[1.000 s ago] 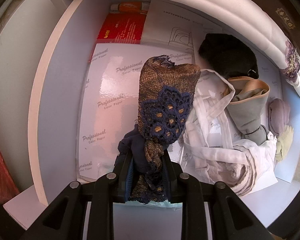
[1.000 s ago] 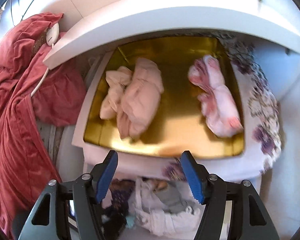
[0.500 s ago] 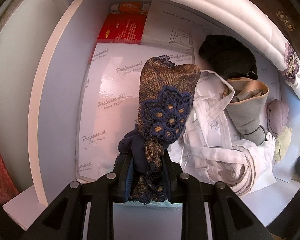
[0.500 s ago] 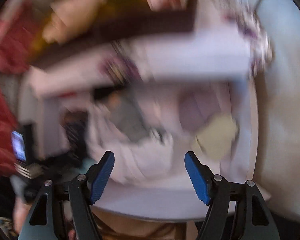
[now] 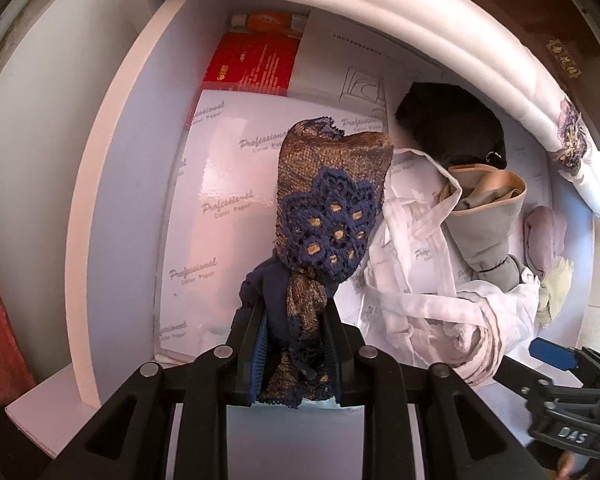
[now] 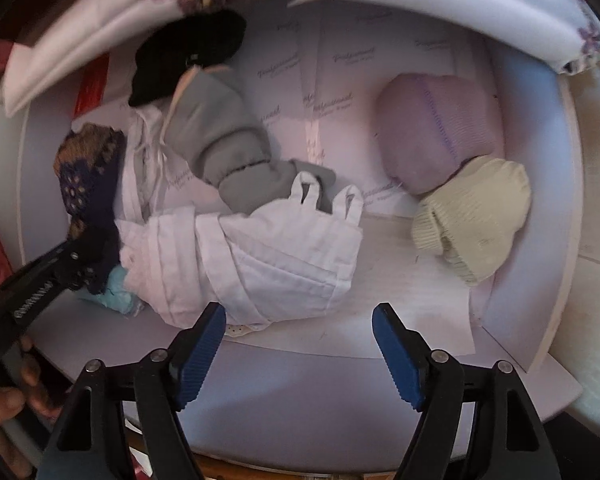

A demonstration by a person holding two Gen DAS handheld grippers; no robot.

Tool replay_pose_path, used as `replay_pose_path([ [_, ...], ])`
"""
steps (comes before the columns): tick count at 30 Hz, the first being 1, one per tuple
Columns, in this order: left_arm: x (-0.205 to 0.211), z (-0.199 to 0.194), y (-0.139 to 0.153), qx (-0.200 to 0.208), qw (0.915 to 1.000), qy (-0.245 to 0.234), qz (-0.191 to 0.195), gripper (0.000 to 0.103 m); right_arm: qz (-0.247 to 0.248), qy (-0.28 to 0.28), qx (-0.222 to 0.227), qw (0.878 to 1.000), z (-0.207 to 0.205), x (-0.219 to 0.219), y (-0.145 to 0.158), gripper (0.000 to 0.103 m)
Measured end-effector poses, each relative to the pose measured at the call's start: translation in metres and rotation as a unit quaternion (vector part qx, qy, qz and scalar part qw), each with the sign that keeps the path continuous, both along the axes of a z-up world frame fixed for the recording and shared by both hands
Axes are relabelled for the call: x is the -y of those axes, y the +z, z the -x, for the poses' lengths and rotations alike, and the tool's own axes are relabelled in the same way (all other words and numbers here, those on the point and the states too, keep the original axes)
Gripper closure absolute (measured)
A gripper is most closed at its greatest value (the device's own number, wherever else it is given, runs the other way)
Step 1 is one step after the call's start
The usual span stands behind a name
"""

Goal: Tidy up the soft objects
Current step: 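Move the right tool back over the drawer of garments, then carry the navy-and-gold lace garment into the gold tray and open the left tool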

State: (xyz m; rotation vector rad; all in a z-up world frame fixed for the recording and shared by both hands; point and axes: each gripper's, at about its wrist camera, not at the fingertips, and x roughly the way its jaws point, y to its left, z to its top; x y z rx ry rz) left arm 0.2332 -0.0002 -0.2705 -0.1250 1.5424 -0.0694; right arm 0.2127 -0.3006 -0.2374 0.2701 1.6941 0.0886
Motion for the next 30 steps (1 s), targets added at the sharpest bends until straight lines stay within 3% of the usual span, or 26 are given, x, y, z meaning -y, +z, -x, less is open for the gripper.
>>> replay_pose_path([
  [10, 0.003, 0.007, 0.01, 0.01, 0.9999, -0.001, 0.005, 0.079, 0.004, 0.015, -0.003, 1.0, -0.001, -0.014, -0.009, 0.023],
  [17, 0.003, 0.009, 0.03, 0.028, 0.9995, -0.003, 0.015, 0.08, 0.011, 0.03, -0.004, 0.999, 0.004, -0.03, -0.023, 0.021],
  [30, 0.003, 0.02, 0.073, 0.074, 0.9962, -0.023, 0.039, 0.085, 0.015, 0.043, 0.001, 0.999, 0.001, -0.031, -0.019, 0.021],
])
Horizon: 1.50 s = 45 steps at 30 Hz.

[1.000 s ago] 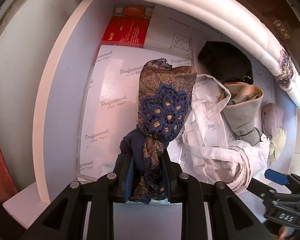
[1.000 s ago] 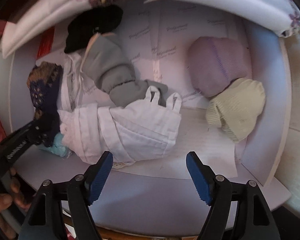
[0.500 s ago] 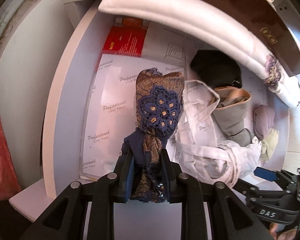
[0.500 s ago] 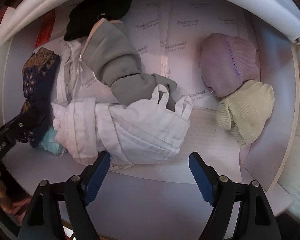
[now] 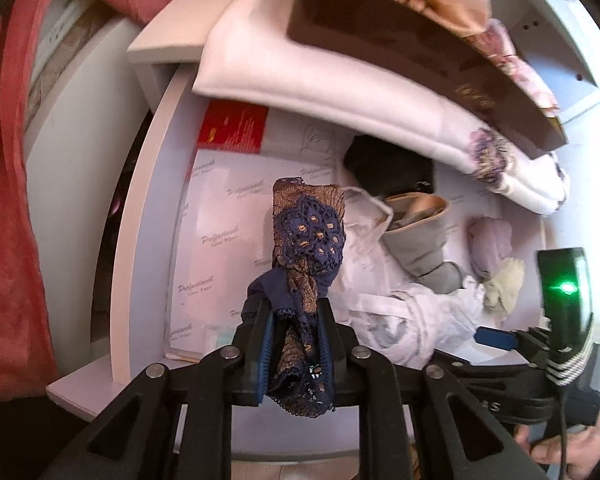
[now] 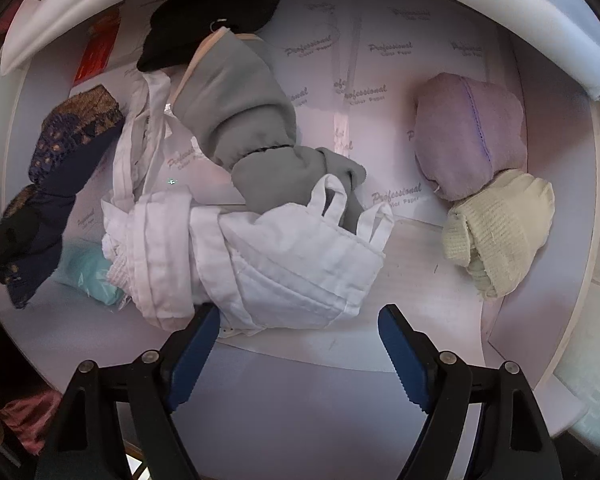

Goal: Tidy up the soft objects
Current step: 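Carry the navy-and-gold lace garment into the gold tray and open the left tool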

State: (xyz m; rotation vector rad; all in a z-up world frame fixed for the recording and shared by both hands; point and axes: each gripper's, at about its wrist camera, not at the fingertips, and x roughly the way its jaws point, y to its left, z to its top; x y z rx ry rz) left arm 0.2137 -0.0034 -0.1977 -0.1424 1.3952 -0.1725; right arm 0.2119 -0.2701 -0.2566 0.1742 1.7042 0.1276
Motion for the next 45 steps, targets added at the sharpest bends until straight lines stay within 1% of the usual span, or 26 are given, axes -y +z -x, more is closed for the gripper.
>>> replay_pose_path([
  [3, 0.003, 0.004, 0.009, 0.012, 0.9998, -0.011, 0.014, 0.087, 0.001, 0.003, 0.001, 1.0, 0.0, -0.005, 0.0, 0.021],
  [7, 0.006, 0.006, 0.026, 0.039, 0.9985, -0.019, 0.032, 0.087, 0.003, 0.007, 0.003, 1.0, 0.001, -0.009, -0.001, 0.021],
  [11, 0.001, 0.009, 0.043, 0.058, 0.9966, -0.009, 0.057, 0.087, 0.003, 0.01, 0.004, 1.0, 0.001, -0.012, 0.0, 0.021],
  [14, -0.005, 0.011, 0.05, 0.065, 0.9953, 0.002, 0.072, 0.087, 0.006, 0.015, 0.007, 1.0, 0.001, -0.016, 0.002, 0.021],
  [18, -0.012, 0.011, 0.051, 0.066, 0.9947, 0.014, 0.078, 0.087, 0.02, 0.037, 0.02, 0.999, 0.0, -0.024, 0.005, 0.021],
  [20, -0.014, 0.011, 0.052, 0.067, 0.9944, 0.021, 0.079, 0.087, 0.03, 0.054, 0.034, 0.998, 0.0, -0.031, 0.01, 0.021],
  [27, -0.022, 0.011, 0.06, 0.076, 0.9922, 0.036, 0.092, 0.087, 0.03, 0.084, 0.074, 0.993, 0.002, -0.05, 0.026, 0.021],
  [32, -0.024, 0.012, 0.064, 0.081, 0.9911, 0.042, 0.097, 0.087, 0.028, 0.08, 0.069, 0.994, 0.001, -0.053, 0.024, 0.019],
  [35, -0.027, 0.014, 0.073, 0.094, 0.9882, 0.046, 0.112, 0.087, 0.03, 0.083, 0.071, 0.994, 0.0, -0.048, 0.018, 0.019],
  [40, -0.031, 0.013, 0.1, 0.126, 0.9795, 0.051, 0.149, 0.087, 0.029, 0.083, 0.066, 0.994, -0.001, -0.046, 0.007, 0.018],
  [42, -0.033, 0.005, 0.114, 0.139, 0.9748, 0.061, 0.164, 0.087, 0.031, 0.083, 0.062, 0.994, -0.003, -0.046, 0.004, 0.017],
  [45, -0.036, -0.015, 0.131, 0.155, 0.9693, 0.076, 0.175, 0.087, 0.031, 0.084, 0.059, 0.994, -0.005, -0.045, -0.003, 0.016],
])
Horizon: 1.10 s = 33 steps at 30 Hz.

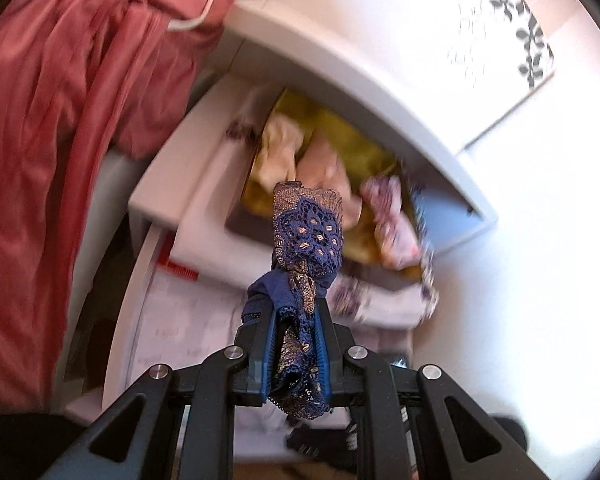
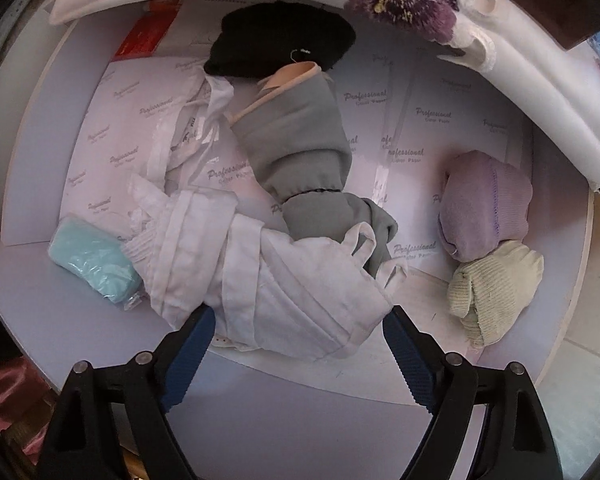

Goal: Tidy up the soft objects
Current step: 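Carry the navy-and-gold lace garment into the gold tray and open the left tool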

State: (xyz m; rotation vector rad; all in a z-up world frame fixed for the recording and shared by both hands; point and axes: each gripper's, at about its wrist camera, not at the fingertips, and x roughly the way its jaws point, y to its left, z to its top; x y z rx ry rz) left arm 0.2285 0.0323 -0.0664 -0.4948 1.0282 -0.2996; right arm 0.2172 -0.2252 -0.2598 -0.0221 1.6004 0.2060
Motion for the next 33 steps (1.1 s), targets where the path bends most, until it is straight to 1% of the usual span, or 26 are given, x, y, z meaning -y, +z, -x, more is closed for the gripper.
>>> replay_pose_path([
  [3, 0.002, -0.026, 0.011, 0.003, 0.9999, 0.011, 0.011, 0.087, 0.001, 0.0, -0.003, 1.0, -0.001, -0.001, -0.002, 0.016],
  [5, 0.007, -0.046, 0.015, 0.001, 0.9998, 0.017, 0.008, 0.087, 0.001, 0.0, -0.004, 1.0, -0.002, -0.001, -0.003, 0.016],
  [10, 0.025, -0.09, 0.014, -0.003, 0.9998, 0.013, -0.017, 0.087, -0.006, -0.01, -0.016, 1.0, -0.005, 0.002, -0.008, 0.016],
  [12, 0.034, -0.109, 0.008, -0.006, 0.9992, 0.01, -0.038, 0.087, -0.008, -0.008, -0.017, 1.0, -0.007, 0.001, -0.011, 0.016],
  [15, 0.041, -0.13, -0.003, -0.016, 0.9983, 0.008, -0.056, 0.087, -0.009, -0.002, -0.018, 1.0, -0.01, 0.0, -0.013, 0.016],
  [23, 0.068, -0.161, -0.037, -0.041, 0.9939, -0.013, -0.102, 0.087, -0.014, 0.006, -0.023, 1.0, -0.018, -0.004, -0.022, 0.016],
  [25, 0.073, -0.165, -0.042, -0.043, 0.993, -0.016, -0.109, 0.087, -0.016, 0.007, -0.023, 1.0, -0.02, -0.001, -0.023, 0.016],
  [29, 0.083, -0.177, -0.051, -0.045, 0.9891, -0.025, -0.138, 0.086, -0.019, 0.007, -0.023, 1.0, -0.017, 0.004, -0.02, 0.016],
  [32, 0.082, -0.178, -0.053, -0.045, 0.9889, -0.024, -0.14, 0.083, -0.02, 0.008, -0.021, 1.0, -0.014, 0.006, -0.015, 0.016],
  [33, 0.081, -0.175, -0.053, -0.043, 0.9888, -0.024, -0.141, 0.076, -0.021, 0.007, -0.021, 1.0, -0.013, 0.007, -0.015, 0.016],
])
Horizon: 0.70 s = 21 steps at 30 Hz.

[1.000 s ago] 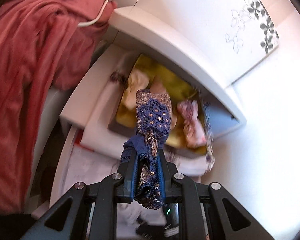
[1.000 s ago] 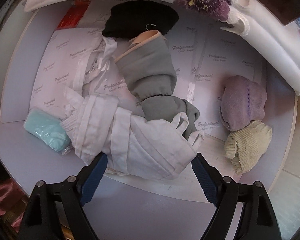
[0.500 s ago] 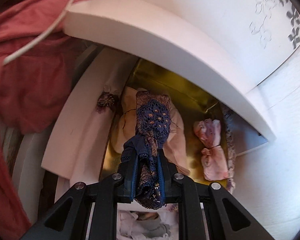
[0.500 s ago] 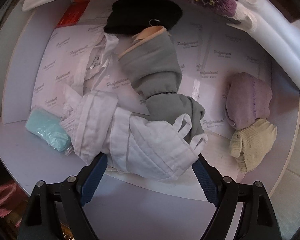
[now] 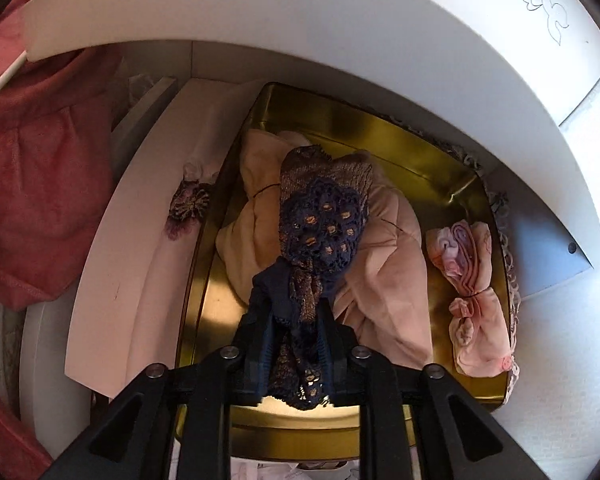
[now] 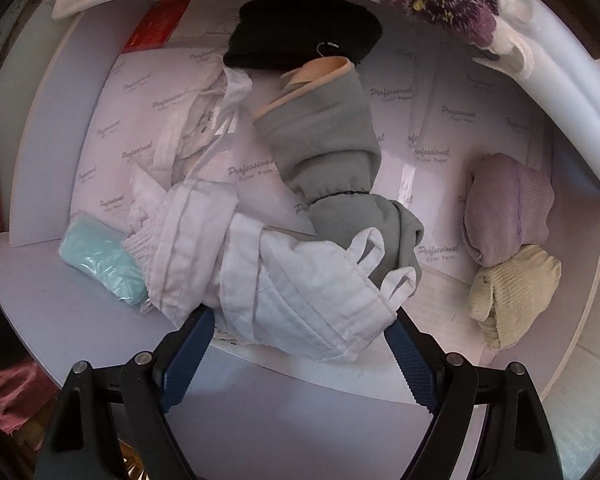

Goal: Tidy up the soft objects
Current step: 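Carry the navy-and-gold lace garment into the gold tray and open the left tool, then move the left tool back over the drawer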

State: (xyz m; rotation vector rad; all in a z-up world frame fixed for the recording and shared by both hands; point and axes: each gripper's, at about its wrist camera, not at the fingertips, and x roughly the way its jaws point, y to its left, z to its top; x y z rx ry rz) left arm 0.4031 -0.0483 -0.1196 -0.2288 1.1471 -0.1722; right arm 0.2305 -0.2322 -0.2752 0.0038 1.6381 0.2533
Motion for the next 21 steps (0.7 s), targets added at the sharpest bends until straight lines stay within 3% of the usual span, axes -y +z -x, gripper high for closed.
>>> replay_pose_path([
  [8, -0.01, 0.029, 0.008, 0.009, 0.9999, 0.003, 0.007, 0.063, 0.002, -0.001, 0.0, 1.0, 0.005, 0.001, -0.001, 0.016],
  [21, -0.039, 0.095, 0.032, 0.037, 0.9992, 0.014, 0.005, 0.063, 0.006, 0.0, 0.01, 1.0, 0.008, -0.004, 0.005, 0.016],
])
